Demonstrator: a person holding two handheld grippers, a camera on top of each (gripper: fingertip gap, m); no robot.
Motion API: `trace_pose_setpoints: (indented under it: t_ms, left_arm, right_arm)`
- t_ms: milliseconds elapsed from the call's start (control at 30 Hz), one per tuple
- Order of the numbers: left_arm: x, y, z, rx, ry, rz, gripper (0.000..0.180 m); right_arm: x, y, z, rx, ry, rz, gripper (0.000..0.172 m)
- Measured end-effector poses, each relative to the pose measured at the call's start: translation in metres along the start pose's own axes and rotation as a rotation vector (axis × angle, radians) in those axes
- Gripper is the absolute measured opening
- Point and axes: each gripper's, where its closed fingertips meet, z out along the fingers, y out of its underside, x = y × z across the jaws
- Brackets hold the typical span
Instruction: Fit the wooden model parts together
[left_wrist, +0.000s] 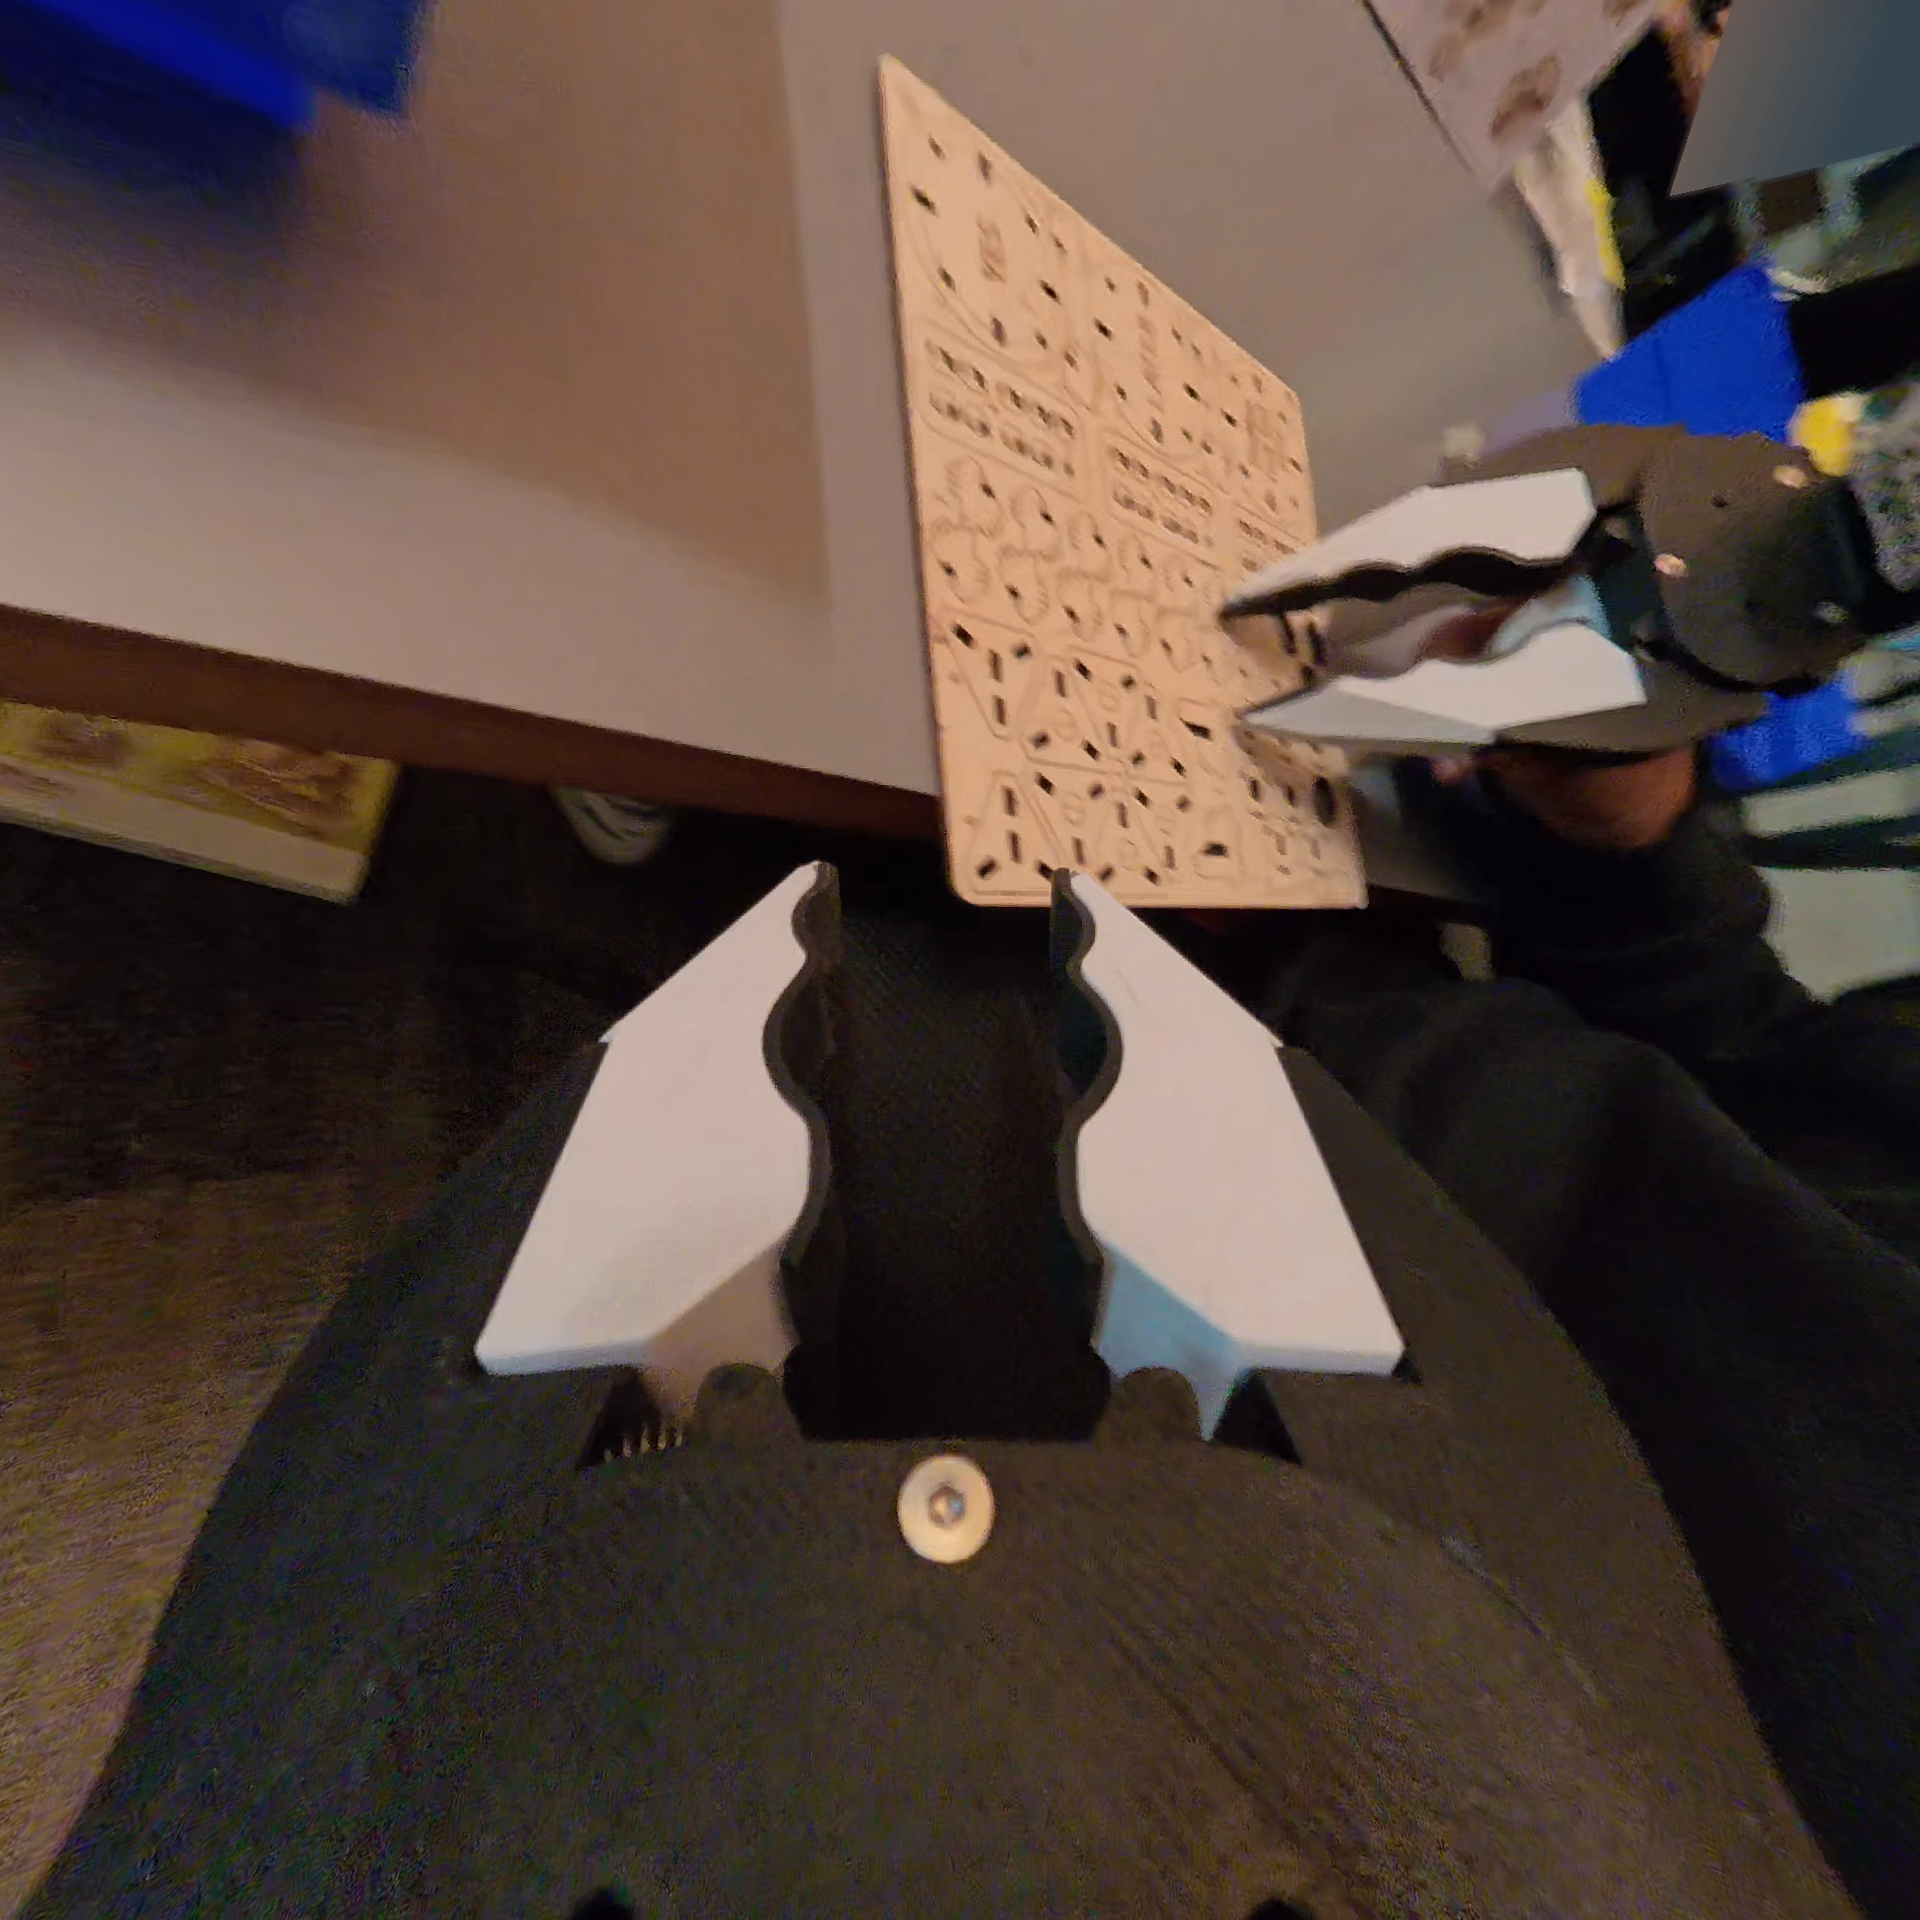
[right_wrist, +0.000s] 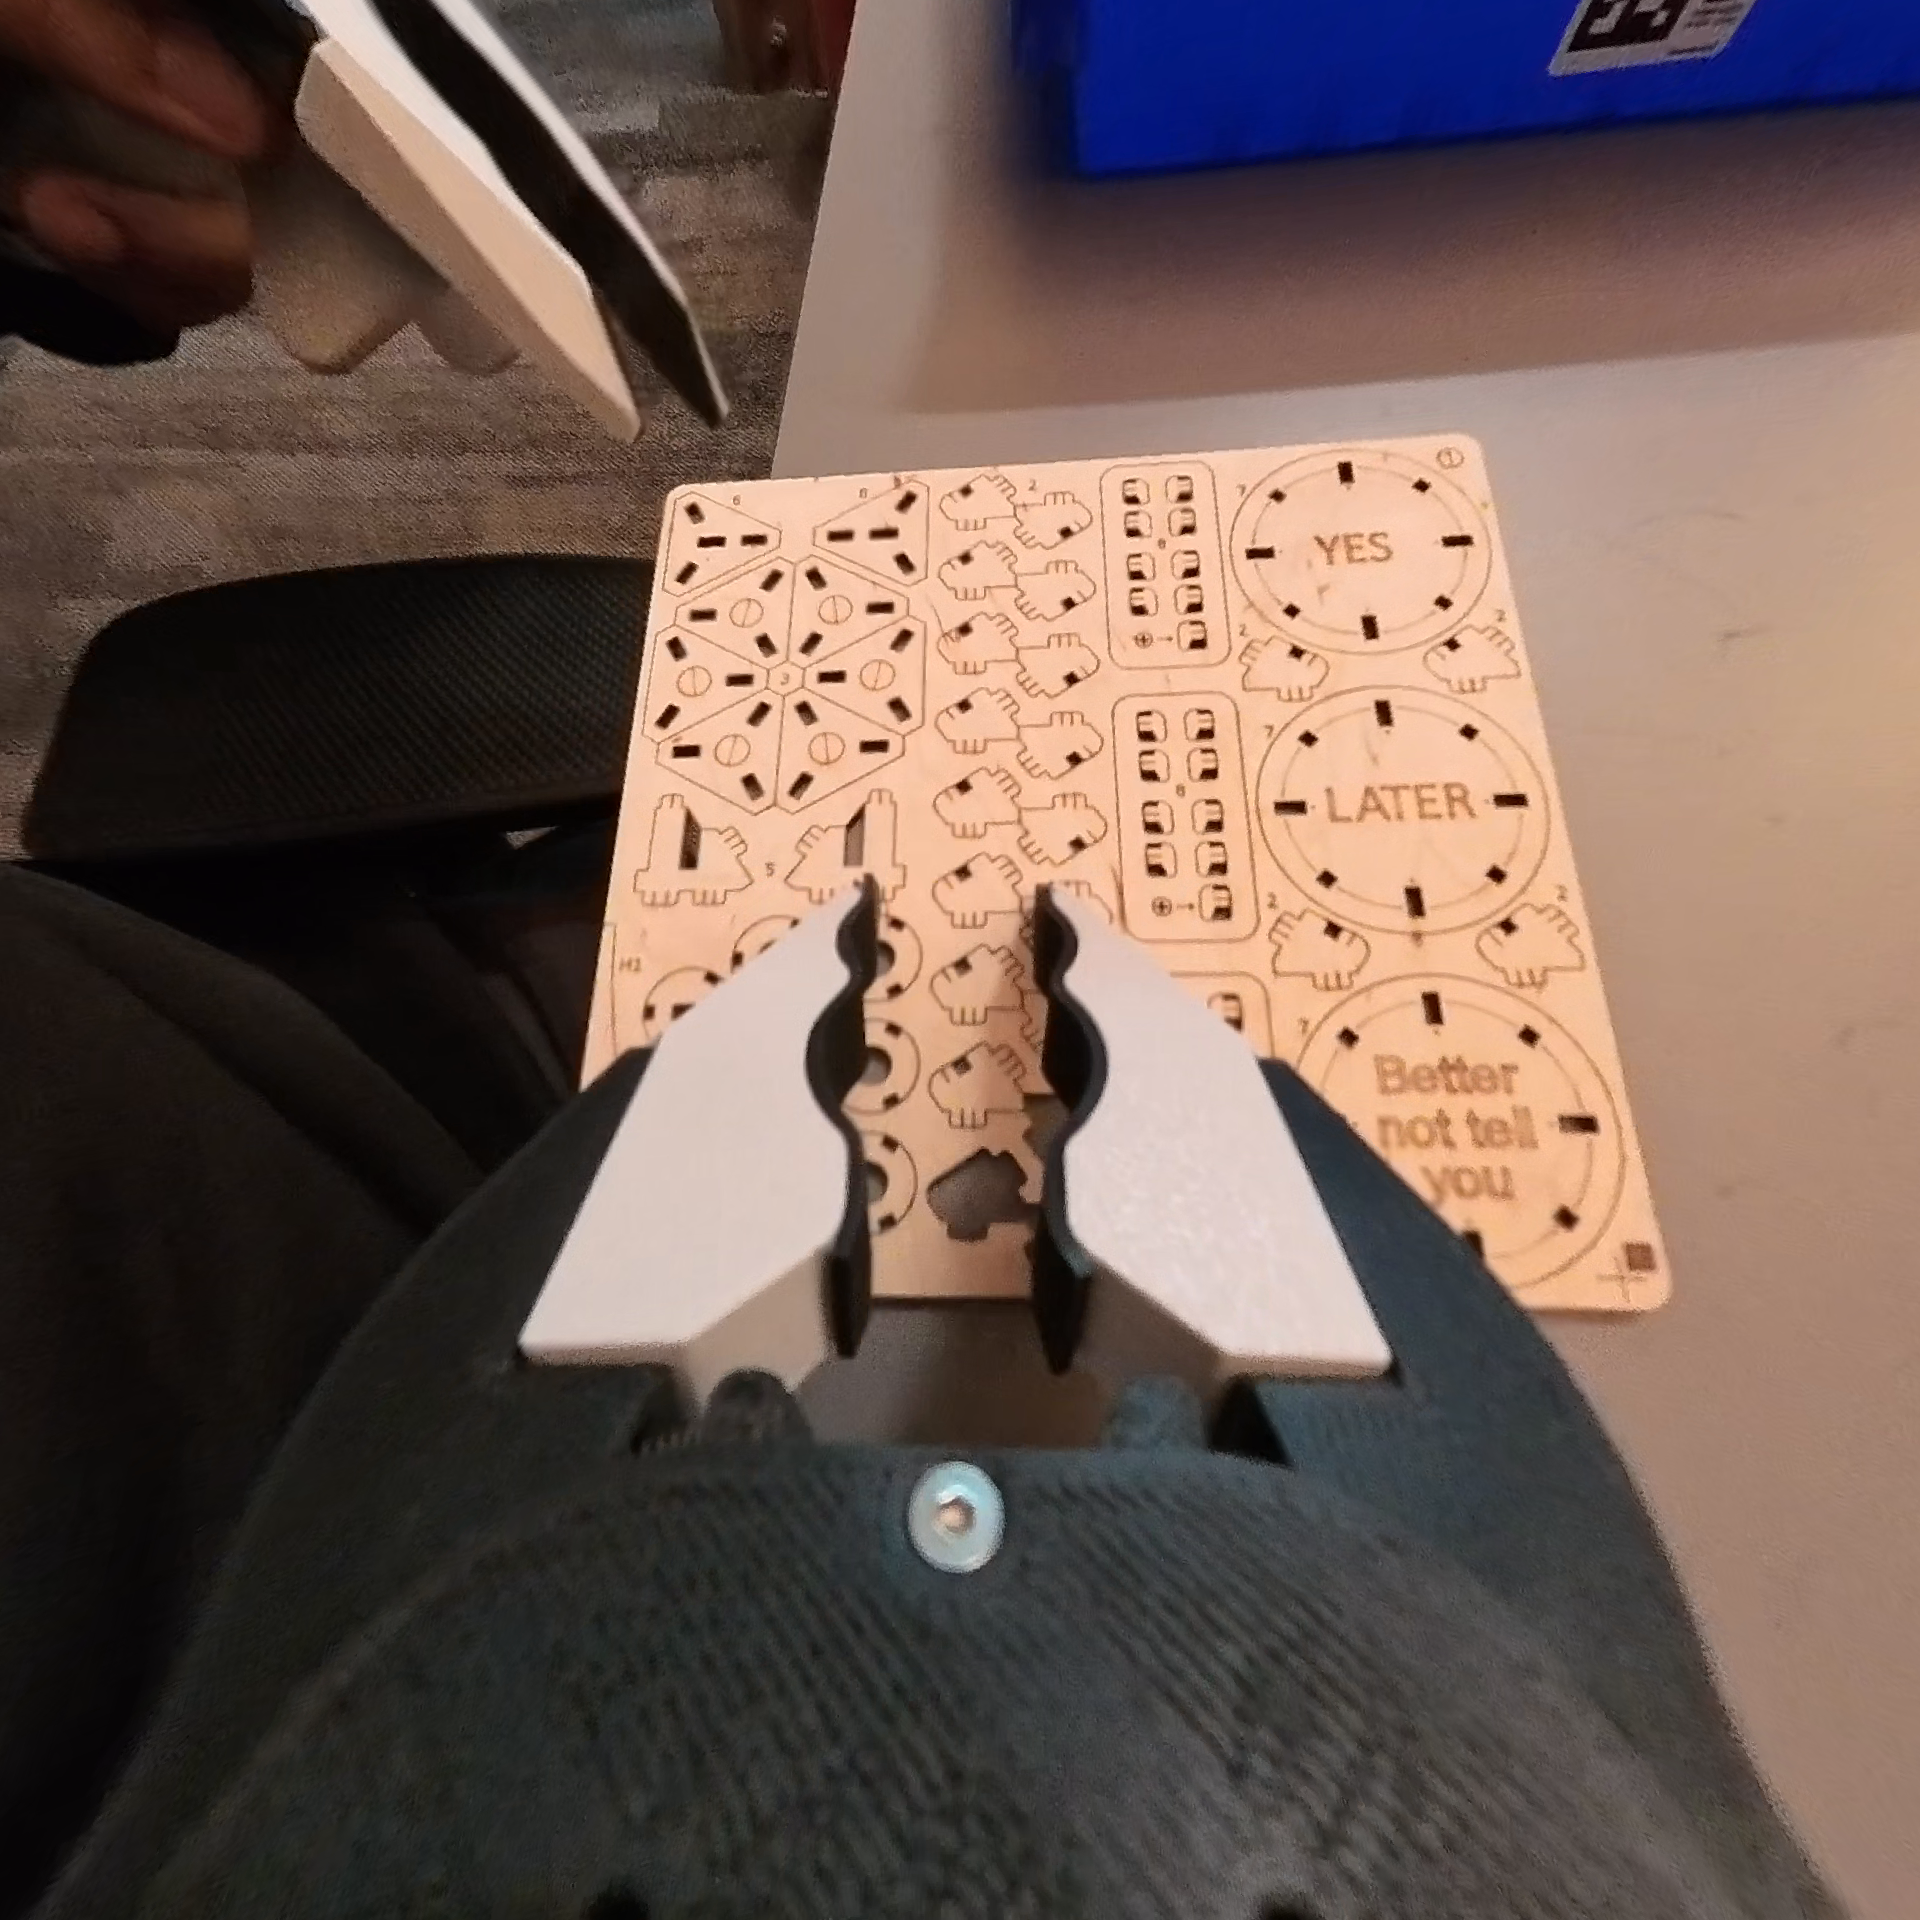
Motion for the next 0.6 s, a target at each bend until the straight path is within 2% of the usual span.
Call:
trace_pose_setpoints:
  t_ms: [67,167,433,600]
  left_arm:
    - [0.012,0.009,0.007,-0.041,0.074,-0.01,0.04]
    - [0.02,0.015,0.018,-0.07,0.075,0.035,0.038]
    - [0.04,-0.001,0.022,-0.006,0.158,0.042,0.041]
    - [0.07,-0.023,0.017,0.093,0.4,-0.06,0.046]
  right_arm:
    - [0.0,0.003,-0.004,0.002,-0.013,0.025,0.028]
    - [-0.001,0.006,-0.009,0.005,-0.012,0.046,0.029]
    - [0.007,0.01,-0.018,0.025,0.079,0.019,0.035]
    - [0.011,0.002,-0.027,0.096,0.097,0.033,0.034]
